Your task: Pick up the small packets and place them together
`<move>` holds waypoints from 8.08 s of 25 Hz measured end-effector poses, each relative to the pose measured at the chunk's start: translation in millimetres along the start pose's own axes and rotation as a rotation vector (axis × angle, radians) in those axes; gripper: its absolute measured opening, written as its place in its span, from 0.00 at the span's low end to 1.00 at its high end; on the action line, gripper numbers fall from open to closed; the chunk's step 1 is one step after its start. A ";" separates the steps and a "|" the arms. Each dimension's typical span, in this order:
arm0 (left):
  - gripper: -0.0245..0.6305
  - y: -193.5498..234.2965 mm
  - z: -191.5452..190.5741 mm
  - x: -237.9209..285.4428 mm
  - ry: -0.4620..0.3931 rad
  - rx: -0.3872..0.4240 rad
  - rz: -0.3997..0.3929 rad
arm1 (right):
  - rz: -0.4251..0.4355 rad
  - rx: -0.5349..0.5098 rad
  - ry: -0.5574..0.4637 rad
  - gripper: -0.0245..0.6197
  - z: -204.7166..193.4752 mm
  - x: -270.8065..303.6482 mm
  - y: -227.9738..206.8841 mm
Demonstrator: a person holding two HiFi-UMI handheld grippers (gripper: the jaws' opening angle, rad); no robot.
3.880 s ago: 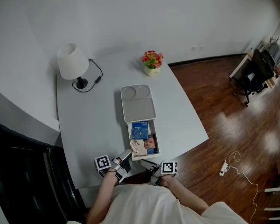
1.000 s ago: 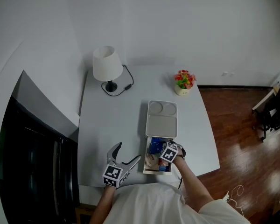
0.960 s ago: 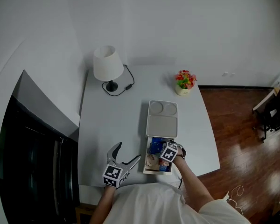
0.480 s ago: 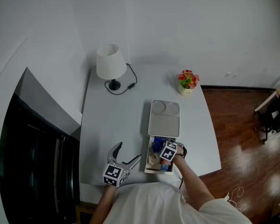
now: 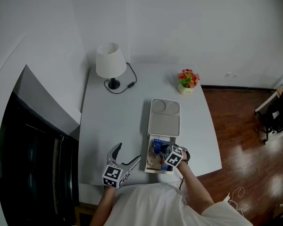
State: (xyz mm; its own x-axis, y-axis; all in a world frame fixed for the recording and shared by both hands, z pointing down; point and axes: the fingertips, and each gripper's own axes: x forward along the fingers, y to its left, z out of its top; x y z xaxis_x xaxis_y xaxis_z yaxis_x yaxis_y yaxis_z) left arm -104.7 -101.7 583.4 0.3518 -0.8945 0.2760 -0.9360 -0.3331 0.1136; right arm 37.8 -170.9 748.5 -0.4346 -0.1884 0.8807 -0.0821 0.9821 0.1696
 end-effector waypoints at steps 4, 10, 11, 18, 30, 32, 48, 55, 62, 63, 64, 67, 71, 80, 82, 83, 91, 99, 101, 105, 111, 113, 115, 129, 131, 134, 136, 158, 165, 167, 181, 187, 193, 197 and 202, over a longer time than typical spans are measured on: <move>0.71 -4.4 -2.1 1.0 0.001 -0.006 -0.012 | -0.024 0.042 -0.095 0.20 10.1 -27.6 10.9; 0.71 -10.8 -5.1 2.6 0.003 -0.011 -0.030 | -0.121 0.036 -0.157 0.20 21.3 -60.8 -12.0; 0.71 -12.7 -5.1 2.9 0.003 -0.013 -0.034 | -0.140 0.037 -0.162 0.20 20.5 -63.6 -21.4; 0.71 -25.2 1.1 5.8 0.005 -0.006 -0.058 | -0.228 -0.031 -0.145 0.20 4.5 -61.1 -96.6; 0.71 -27.2 -2.6 1.2 0.025 0.003 -0.038 | -0.149 -0.026 -0.051 0.23 -21.8 -28.7 -142.5; 0.71 -26.6 -3.4 0.1 0.027 0.002 -0.036 | -0.135 -0.021 -0.049 0.27 -22.1 -27.3 -141.5; 0.70 -26.4 23.4 2.3 -0.071 -0.025 -0.088 | -0.290 0.411 -0.874 0.45 71.3 -177.2 -116.4; 0.70 -29.1 57.3 3.0 -0.167 -0.015 -0.142 | -0.322 0.467 -1.088 0.45 92.0 -228.7 -72.3; 0.65 -34.8 69.4 -0.1 -0.211 0.054 -0.148 | -0.300 0.447 -1.036 0.39 90.9 -208.4 -22.6; 0.65 -35.3 69.2 -1.0 -0.214 0.057 -0.150 | -0.298 0.443 -1.024 0.39 90.9 -205.2 -17.2; 0.65 -36.0 68.6 -1.6 -0.215 0.056 -0.154 | -0.298 0.438 -1.013 0.39 90.7 -202.7 -12.8; 0.65 -37.9 66.1 -2.1 -0.211 0.050 -0.163 | -0.291 0.435 -1.006 0.39 91.0 -201.0 -5.8; 0.65 -40.8 61.3 -1.4 -0.193 0.049 -0.170 | -0.288 0.435 -1.009 0.39 90.1 -202.9 -4.9; 0.61 -42.1 49.5 0.7 -0.153 0.033 -0.168 | -0.271 0.437 -0.973 0.39 79.9 -197.9 -0.2; 0.61 -40.2 50.4 -0.5 -0.170 0.014 -0.163 | -0.266 0.429 -0.943 0.39 73.6 -193.5 1.3; 0.61 -38.9 50.6 -1.2 -0.176 0.005 -0.159 | -0.265 0.421 -0.926 0.39 69.9 -191.3 1.9; 0.61 -27.3 41.9 -5.7 -0.162 -0.018 -0.112 | -0.276 0.375 -0.745 0.39 37.6 -169.0 -2.3; 0.61 -25.2 28.6 -10.6 -0.133 -0.028 -0.099 | -0.154 0.182 -0.445 0.41 5.1 -125.3 13.7; 0.61 -25.7 25.8 -11.5 -0.126 -0.033 -0.096 | -0.083 0.082 -0.326 0.44 -5.4 -106.4 25.2; 0.61 -27.0 21.4 -12.6 -0.117 -0.039 -0.095 | 0.024 -0.100 -0.118 0.45 -21.3 -71.0 38.9; 0.61 -32.1 19.0 -14.7 -0.110 -0.040 -0.098 | 0.097 -0.238 0.084 0.45 -35.3 -32.4 39.5; 0.61 -32.8 17.5 -15.7 -0.105 -0.037 -0.096 | 0.108 -0.259 0.132 0.45 -42.0 -20.1 39.4; 0.61 -31.8 16.2 -17.4 -0.103 -0.035 -0.091 | 0.132 -0.271 0.166 0.45 -43.3 -14.1 44.8; 0.61 -20.8 11.5 -26.6 -0.103 -0.060 -0.060 | 0.076 -0.250 0.214 0.21 -55.0 0.4 46.2; 0.61 -21.8 11.1 -25.0 -0.101 -0.061 -0.068 | 0.051 -0.232 0.187 0.20 -49.8 -7.4 42.2; 0.61 -22.2 11.0 -21.9 -0.096 -0.061 -0.078 | 0.008 -0.209 0.139 0.20 -37.7 -24.7 37.9; 0.61 -22.2 12.1 -19.1 -0.097 -0.059 -0.085 | -0.025 -0.205 0.097 0.20 -28.7 -37.6 36.0; 0.61 1.8 14.8 -26.4 -0.081 -0.075 -0.019 | -0.141 -0.277 -0.081 0.20 83.8 1.7 -100.8; 0.61 12.4 10.9 -34.7 -0.084 -0.087 0.019 | -0.128 -0.260 -0.058 0.22 78.4 10.9 -109.5; 0.61 13.6 12.0 -33.6 -0.086 -0.086 0.018 | -0.137 -0.252 -0.058 0.22 77.7 11.8 -111.3; 0.61 8.2 13.5 -31.8 -0.090 -0.080 -0.006 | -0.145 -0.233 -0.083 0.27 75.3 5.4 -108.2; 0.61 7.4 13.9 -35.2 -0.097 -0.086 -0.005 | -0.139 -0.188 -0.117 0.37 76.4 -1.5 -101.6; 0.61 2.2 18.3 -33.9 -0.121 -0.089 -0.032 | -0.187 0.151 -0.531 0.40 118.0 -75.1 -93.6; 0.61 -2.3 30.6 -25.7 -0.146 -0.075 -0.070 | -0.195 0.321 -0.842 0.51 138.2 -145.9 -76.5; 0.61 -12.9 51.8 -12.2 -0.182 -0.035 -0.121 | -0.370 0.486 -1.111 0.63 124.5 -226.2 -67.4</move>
State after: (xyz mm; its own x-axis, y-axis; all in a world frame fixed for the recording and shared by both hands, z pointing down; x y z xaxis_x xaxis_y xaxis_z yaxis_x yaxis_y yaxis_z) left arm -97.4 -102.0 529.1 0.4514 -0.8886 0.0817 -0.8849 -0.4339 0.1694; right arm 29.9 -194.3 482.7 -0.8120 -0.5795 -0.0693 -0.5763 0.8149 -0.0618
